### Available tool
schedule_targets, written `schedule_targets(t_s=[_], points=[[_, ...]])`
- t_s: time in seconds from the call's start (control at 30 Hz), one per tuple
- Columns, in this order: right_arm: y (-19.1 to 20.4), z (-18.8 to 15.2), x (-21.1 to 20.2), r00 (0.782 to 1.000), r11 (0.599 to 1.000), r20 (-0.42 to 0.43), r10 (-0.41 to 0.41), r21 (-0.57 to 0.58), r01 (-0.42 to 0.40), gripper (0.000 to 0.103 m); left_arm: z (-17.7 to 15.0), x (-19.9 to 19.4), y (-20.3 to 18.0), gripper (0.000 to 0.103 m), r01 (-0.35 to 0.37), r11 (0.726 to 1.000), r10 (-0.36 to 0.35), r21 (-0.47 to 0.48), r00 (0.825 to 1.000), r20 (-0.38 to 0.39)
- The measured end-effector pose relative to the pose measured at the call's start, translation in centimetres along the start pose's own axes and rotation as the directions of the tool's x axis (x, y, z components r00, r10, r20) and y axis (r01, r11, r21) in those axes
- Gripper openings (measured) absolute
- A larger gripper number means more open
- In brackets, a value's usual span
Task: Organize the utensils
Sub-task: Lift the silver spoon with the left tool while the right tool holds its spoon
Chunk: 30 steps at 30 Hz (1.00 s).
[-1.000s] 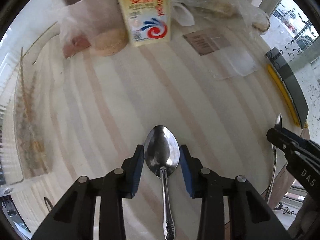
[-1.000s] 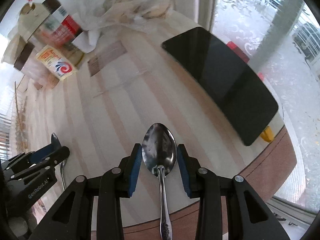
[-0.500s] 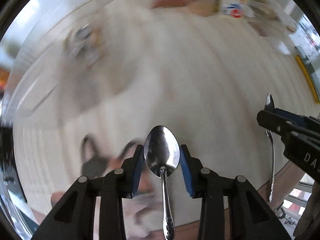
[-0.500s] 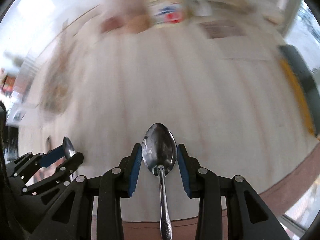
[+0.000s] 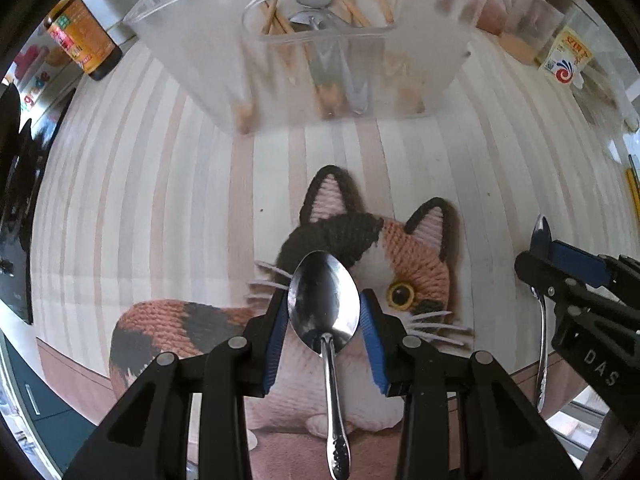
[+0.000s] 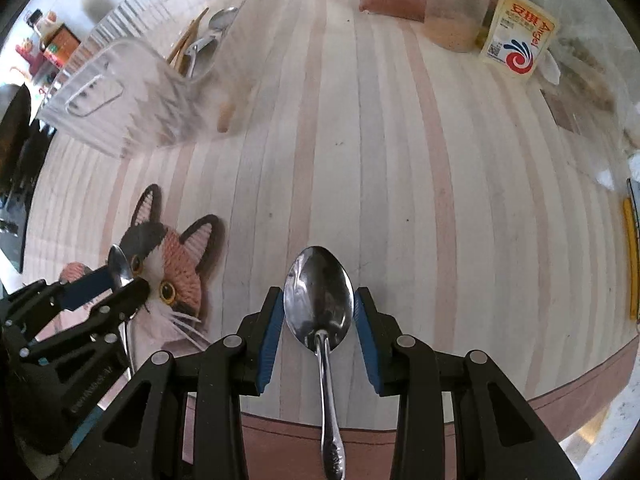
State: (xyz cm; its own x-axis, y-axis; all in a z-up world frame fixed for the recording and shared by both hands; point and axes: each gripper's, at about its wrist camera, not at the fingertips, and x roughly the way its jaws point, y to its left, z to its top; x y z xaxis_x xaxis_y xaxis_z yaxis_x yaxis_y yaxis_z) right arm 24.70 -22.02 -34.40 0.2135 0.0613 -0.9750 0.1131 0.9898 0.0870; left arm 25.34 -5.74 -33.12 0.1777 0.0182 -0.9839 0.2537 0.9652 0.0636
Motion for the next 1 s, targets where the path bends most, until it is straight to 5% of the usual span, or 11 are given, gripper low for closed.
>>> schedule_targets(t_s=[0.3,0.57,0.7,1.0], points=[[1.5,0.8,0.8,0.999,0.998,0.001,-0.045,-0.032,0.045,0.046,0.4,-0.4,6.0,0.034,0.025,1.0,-0.025,-0.004,1.0,-0.001],[1.9,0.8,1.0,0.998,0.998,0.01,-0.054,-0.036,0.055,0.05,0.9,0.9,3.5,0.034,0.024,1.0,-0.024,0.01,1.0,-0.001],[1.6,0.6,0.9,0.997,0.997,0.022,-0.071,-0.035,0.072,0.038,1.0,0.5,2.9,0.033,0.028,1.0,-0.029,0.012,1.0,0.002],[-0.7,0.2,-1.4,0.995,1.0,0.1,-0.022,0.011,0.021,0.038,1.2,-1.6,1.9,0.032,0.025,0.998,-0.026,0.054,0.999,0.026]])
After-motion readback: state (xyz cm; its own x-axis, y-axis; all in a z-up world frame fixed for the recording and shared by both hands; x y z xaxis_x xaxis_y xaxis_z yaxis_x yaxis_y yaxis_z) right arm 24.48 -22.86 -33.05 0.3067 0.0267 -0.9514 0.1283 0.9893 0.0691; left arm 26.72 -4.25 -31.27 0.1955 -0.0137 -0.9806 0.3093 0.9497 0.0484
